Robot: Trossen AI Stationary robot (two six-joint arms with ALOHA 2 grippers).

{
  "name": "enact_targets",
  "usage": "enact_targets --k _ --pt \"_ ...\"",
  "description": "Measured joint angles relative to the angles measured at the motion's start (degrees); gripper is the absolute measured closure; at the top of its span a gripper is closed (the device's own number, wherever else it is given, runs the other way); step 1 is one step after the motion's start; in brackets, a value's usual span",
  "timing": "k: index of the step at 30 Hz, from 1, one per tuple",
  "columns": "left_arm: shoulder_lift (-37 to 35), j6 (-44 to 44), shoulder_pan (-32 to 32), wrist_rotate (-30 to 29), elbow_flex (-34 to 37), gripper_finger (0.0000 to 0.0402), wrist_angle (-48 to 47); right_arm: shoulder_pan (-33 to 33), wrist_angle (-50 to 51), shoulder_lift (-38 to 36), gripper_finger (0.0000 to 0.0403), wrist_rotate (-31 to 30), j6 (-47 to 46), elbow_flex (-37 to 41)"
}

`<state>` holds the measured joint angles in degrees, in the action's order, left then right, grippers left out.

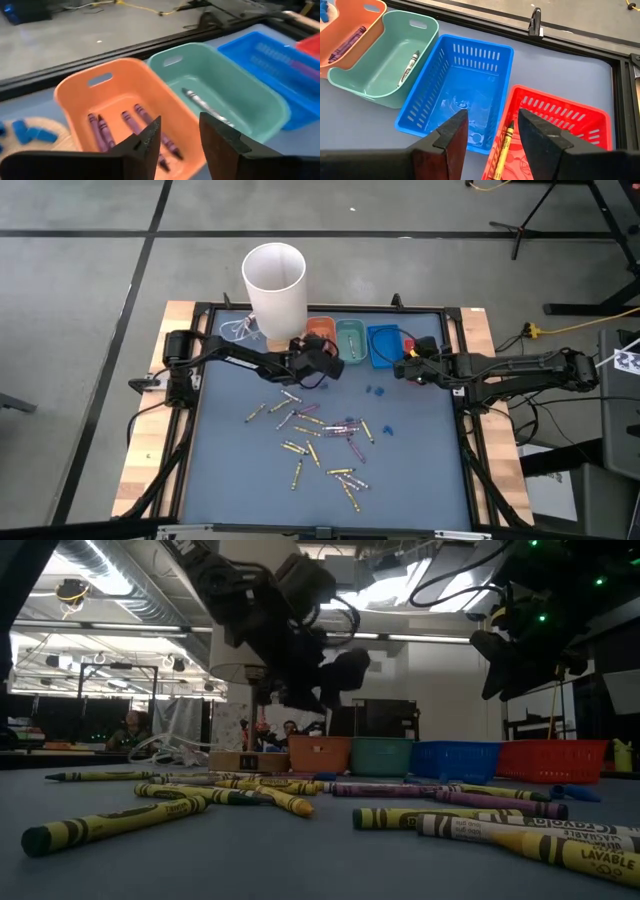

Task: Sort crayons
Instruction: Put the green crayon into the orange bin

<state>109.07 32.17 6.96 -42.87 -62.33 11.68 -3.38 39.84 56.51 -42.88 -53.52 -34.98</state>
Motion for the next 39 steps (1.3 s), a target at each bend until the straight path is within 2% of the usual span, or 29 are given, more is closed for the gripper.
enact_targets --k 5,11,18,31,39 --pt "-3.36 -7.56 -1.85 5.74 0.00 0.0298 0.47 0.00 -2.53 0.00 0.0230 2.42 0.03 0.00" --pt "-7.28 -14.85 -5.16 13.96 -0.11 0.0306 1.00 0.07 -11.94 -0.01 0.0230 12.25 5.83 0.00" --pt "-8.80 -16.31 -9.05 16.24 -0.07 0.0307 0.58 0.71 -21.75 0.00 0.0230 20.23 8.86 0.00" --pt "-8.74 -19.31 -14.84 22.77 -0.02 0.0307 -1.33 19.04 -25.82 0.00 0.0230 17.48 7.26 0.00" --pt "-8.74 -19.31 -16.47 22.64 -0.02 0.0308 -3.78 26.56 -28.99 3.98 0.0230 17.43 7.19 0.00"
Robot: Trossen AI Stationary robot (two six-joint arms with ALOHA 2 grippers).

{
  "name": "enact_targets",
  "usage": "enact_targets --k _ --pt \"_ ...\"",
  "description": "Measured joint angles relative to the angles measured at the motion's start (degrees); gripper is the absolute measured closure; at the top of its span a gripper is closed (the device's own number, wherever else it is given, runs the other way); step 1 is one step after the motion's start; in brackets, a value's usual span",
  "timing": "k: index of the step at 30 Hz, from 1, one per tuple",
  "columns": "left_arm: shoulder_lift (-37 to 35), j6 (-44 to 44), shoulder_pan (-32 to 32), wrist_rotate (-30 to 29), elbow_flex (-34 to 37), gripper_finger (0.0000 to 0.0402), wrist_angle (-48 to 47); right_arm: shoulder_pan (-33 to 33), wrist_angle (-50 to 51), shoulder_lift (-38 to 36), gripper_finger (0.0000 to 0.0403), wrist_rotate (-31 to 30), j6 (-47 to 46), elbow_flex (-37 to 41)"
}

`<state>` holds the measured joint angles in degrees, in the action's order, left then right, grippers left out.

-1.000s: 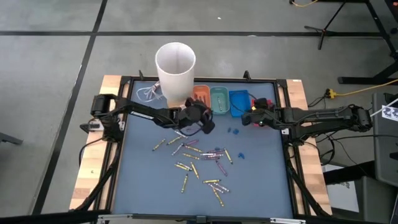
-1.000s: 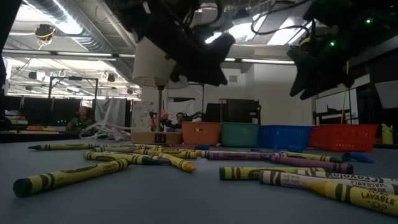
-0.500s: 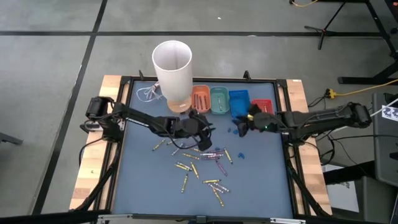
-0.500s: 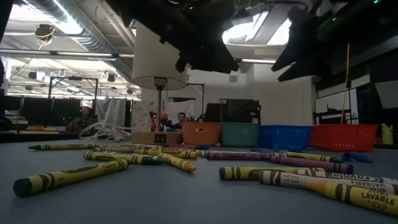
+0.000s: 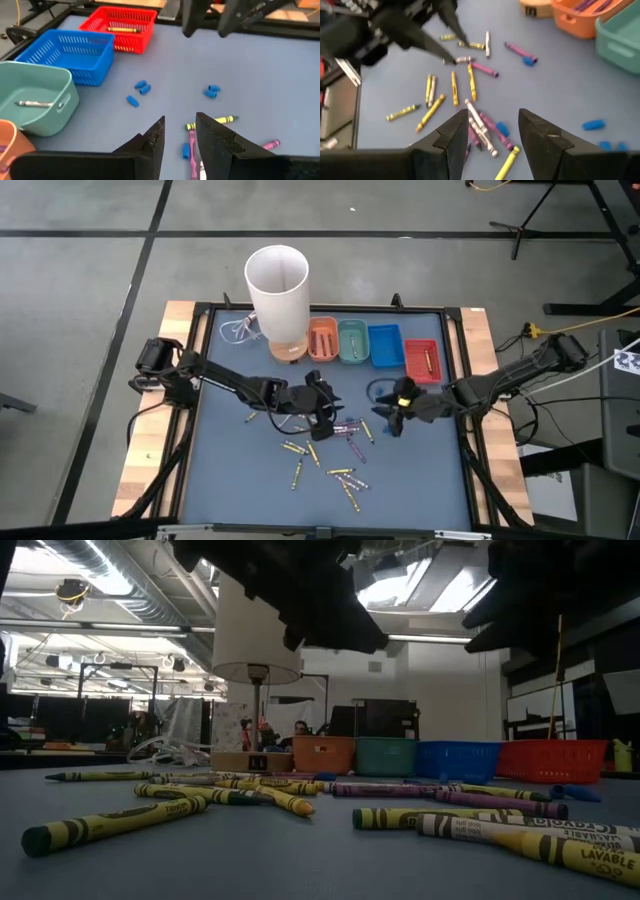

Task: Sort crayons
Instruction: Put the green crayon into the orange bin

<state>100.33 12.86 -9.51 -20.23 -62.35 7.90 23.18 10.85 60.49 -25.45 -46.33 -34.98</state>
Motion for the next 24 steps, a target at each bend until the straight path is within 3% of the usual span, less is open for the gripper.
enact_targets --k 14,24 --pt "0.02 0.04 -0.34 -0.07 0.00 0.0308 0.16 1.97 -11.76 15.06 0.0230 0.66 -0.28 0.00" --pt "0.02 0.21 -0.41 -0.07 0.00 0.0308 0.22 2.01 -11.67 20.44 0.0230 8.06 -1.42 0.00"
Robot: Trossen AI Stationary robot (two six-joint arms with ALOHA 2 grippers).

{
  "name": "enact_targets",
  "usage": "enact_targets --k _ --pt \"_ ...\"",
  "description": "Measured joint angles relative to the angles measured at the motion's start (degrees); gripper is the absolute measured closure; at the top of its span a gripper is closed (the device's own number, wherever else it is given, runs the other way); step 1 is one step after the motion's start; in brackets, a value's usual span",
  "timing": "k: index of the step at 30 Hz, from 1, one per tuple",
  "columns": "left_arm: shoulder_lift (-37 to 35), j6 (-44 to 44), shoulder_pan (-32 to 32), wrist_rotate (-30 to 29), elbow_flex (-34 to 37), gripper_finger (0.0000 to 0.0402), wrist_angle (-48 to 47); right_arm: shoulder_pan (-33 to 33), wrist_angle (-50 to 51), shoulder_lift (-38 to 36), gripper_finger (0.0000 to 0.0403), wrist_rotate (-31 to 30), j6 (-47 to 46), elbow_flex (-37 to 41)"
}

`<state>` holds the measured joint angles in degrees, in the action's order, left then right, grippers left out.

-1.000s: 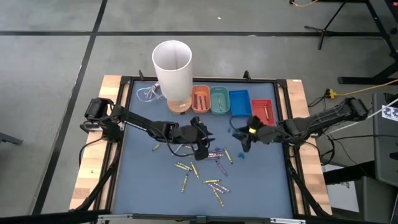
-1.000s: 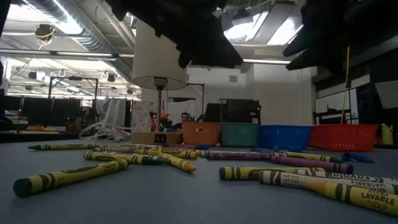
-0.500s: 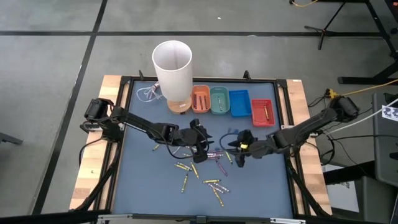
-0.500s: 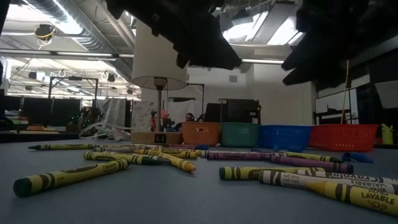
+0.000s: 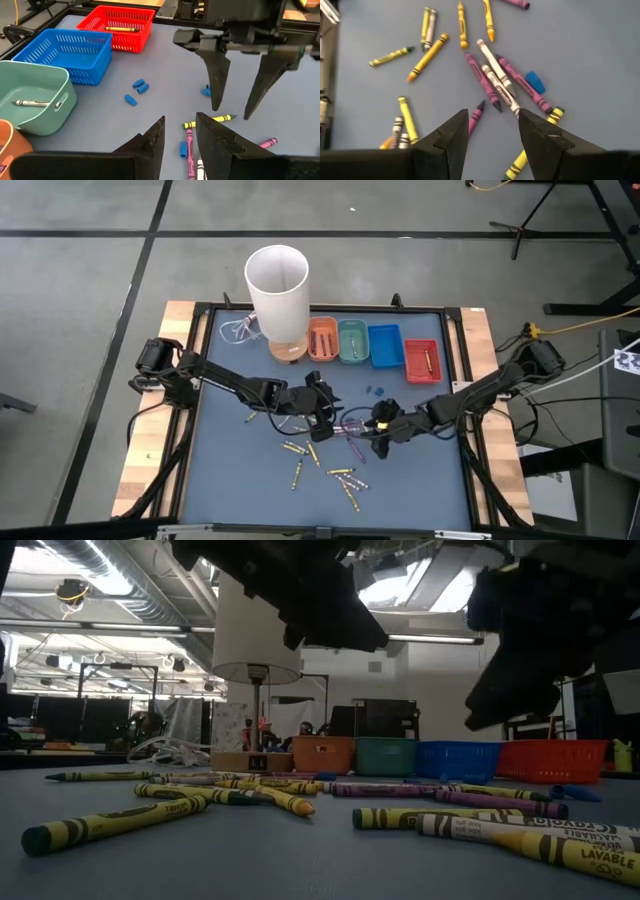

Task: Sort crayons
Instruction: Put the green crayon into the orange bin

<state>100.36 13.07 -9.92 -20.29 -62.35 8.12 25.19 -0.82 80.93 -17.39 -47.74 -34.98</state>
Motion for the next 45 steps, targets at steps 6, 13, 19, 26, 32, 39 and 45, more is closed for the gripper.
enact_targets --k 6,13,19,26,32,39,45 --pt "0.00 0.25 -0.24 0.00 0.00 0.0308 0.00 0.00 0.07 3.80 0.0230 -2.90 1.69 0.00" --pt "0.02 0.27 -0.24 0.00 0.00 0.0308 -0.02 0.00 0.32 6.75 0.0230 -5.99 4.44 0.00" --pt "0.02 0.30 -0.30 0.02 0.00 0.0308 -0.01 0.00 1.48 7.16 0.0230 -6.16 4.66 0.00" --pt "0.02 0.34 -0.30 0.00 0.00 0.0308 0.00 -0.02 2.62 7.16 0.0230 -6.31 4.68 0.00" --pt "0.02 0.35 -0.30 0.01 0.00 0.0308 -0.01 -0.02 2.55 8.00 0.0230 -6.16 4.95 0.00" --pt "0.02 0.38 -0.30 0.02 0.00 0.0308 0.00 0.00 1.86 12.16 0.0230 -6.52 5.09 -0.07" --pt "0.02 0.40 -0.30 0.00 0.00 0.0308 0.02 0.02 1.77 12.71 0.0249 -7.14 5.07 -0.15"
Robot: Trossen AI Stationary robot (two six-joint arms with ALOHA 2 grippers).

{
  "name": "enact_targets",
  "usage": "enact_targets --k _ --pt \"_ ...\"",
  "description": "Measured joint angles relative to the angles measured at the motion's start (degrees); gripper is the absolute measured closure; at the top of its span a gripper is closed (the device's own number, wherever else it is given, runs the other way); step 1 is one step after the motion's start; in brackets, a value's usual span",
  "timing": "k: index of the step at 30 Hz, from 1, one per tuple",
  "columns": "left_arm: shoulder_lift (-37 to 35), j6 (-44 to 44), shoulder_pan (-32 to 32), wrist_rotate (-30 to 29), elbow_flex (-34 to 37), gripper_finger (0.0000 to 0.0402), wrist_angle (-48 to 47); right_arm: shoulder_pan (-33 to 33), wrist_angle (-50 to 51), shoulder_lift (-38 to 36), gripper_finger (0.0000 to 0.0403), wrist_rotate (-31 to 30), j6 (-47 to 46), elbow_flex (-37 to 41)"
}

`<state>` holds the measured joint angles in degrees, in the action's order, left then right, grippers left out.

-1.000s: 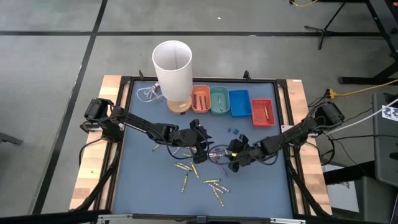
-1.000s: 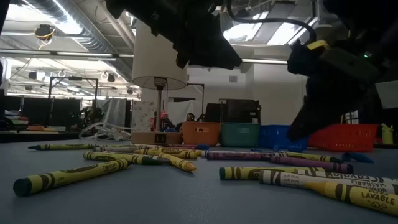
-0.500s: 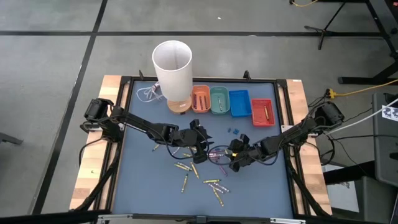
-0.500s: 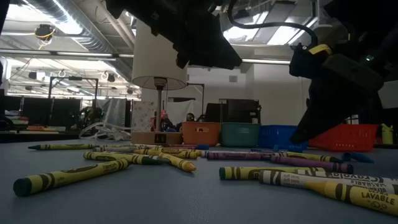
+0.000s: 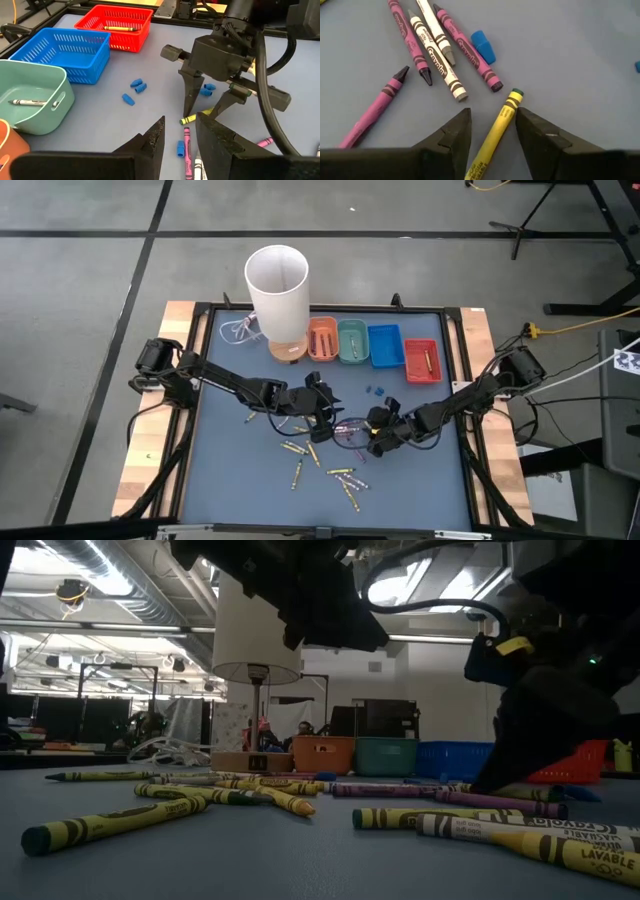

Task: Sort crayons
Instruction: Put the green crayon into the orange bin

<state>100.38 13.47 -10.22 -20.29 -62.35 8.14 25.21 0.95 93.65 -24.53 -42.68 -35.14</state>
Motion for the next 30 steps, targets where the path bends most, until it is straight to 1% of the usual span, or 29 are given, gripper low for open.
enact_targets --k 9,15,19,22,25,30 --pt "0.00 0.00 0.00 0.02 0.00 0.0308 -0.01 -0.06 0.15 0.15 0.0346 -1.91 -0.07 0.04" --pt "0.00 0.00 0.01 0.00 0.00 0.0308 -0.01 -0.07 0.20 0.15 0.0390 -2.05 -0.06 0.09" --pt "0.00 -0.04 0.00 0.00 0.00 0.0308 -0.01 -0.07 -0.24 0.02 0.0395 -2.10 -0.02 0.13" --pt "0.00 -0.06 0.00 0.02 0.00 0.0308 -0.01 -0.17 0.03 -0.95 0.0385 -1.71 -0.01 0.23" --pt "0.00 -0.07 0.00 0.02 0.00 0.0308 -0.01 -0.17 0.56 -3.02 0.0381 -1.20 1.46 0.39" --pt "0.00 -0.09 0.00 0.00 0.00 0.0308 0.00 -0.17 2.65 -8.09 0.0386 -1.41 4.23 0.35"
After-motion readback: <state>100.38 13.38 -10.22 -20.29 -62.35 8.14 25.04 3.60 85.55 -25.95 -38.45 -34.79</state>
